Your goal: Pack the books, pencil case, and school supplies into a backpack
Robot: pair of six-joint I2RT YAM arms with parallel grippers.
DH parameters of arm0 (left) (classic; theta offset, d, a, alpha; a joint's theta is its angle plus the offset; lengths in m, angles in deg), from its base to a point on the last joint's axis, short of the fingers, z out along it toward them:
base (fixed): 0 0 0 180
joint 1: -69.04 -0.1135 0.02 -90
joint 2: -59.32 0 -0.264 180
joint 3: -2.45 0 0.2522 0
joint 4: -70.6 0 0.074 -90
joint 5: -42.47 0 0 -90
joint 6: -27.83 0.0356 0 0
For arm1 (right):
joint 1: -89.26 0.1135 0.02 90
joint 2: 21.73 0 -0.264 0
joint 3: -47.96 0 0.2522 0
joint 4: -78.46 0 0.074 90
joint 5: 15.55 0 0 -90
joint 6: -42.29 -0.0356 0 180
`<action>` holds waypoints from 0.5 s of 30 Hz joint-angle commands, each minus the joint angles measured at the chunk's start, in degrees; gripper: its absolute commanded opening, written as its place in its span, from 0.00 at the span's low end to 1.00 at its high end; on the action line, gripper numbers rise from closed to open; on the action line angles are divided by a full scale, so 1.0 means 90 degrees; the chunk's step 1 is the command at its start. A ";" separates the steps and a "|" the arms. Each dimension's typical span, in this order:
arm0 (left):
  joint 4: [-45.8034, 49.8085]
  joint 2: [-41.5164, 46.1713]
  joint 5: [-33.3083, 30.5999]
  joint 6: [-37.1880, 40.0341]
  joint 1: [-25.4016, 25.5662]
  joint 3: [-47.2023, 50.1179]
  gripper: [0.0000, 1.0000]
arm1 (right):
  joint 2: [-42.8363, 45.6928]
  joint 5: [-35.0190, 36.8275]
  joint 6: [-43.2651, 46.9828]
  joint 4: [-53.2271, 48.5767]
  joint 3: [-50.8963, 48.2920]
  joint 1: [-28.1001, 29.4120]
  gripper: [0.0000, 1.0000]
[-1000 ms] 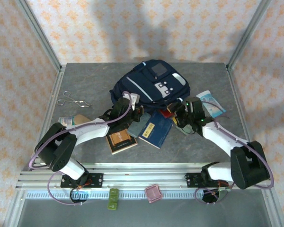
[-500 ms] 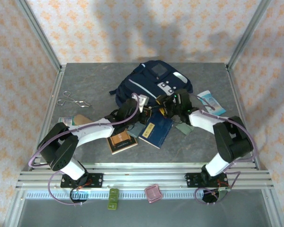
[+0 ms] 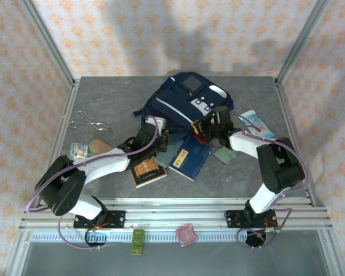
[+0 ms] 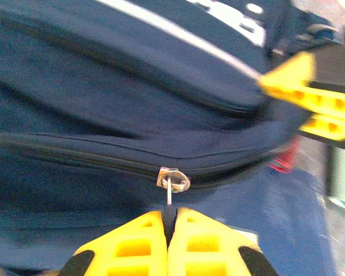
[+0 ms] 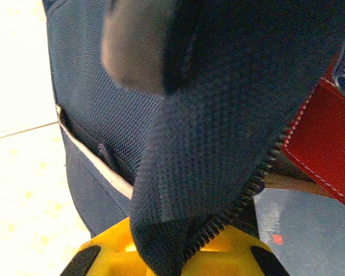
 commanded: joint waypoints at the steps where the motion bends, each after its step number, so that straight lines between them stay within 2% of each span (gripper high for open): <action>1: 0.0356 0.0455 -0.0844 -0.0433 -0.0606 0.0273 0.00 | 0.0589 0.0353 0.0289 0.0096 -0.0005 -0.0338 0.00; 4: 0.0401 0.0674 -0.0694 -0.0483 -0.0915 0.0359 0.00 | 0.0611 0.0210 0.0305 0.0181 0.0039 -0.0360 0.00; 11: 0.0251 0.1462 -0.0082 -0.0319 -0.0843 0.0458 0.00 | 0.0119 -0.0512 0.0506 0.0339 0.0821 -0.0219 0.00; 15: 0.0360 0.2070 0.0091 -0.0238 -0.0721 0.0504 0.00 | -0.0329 -0.0846 0.0950 -0.0143 0.1736 -0.0068 0.00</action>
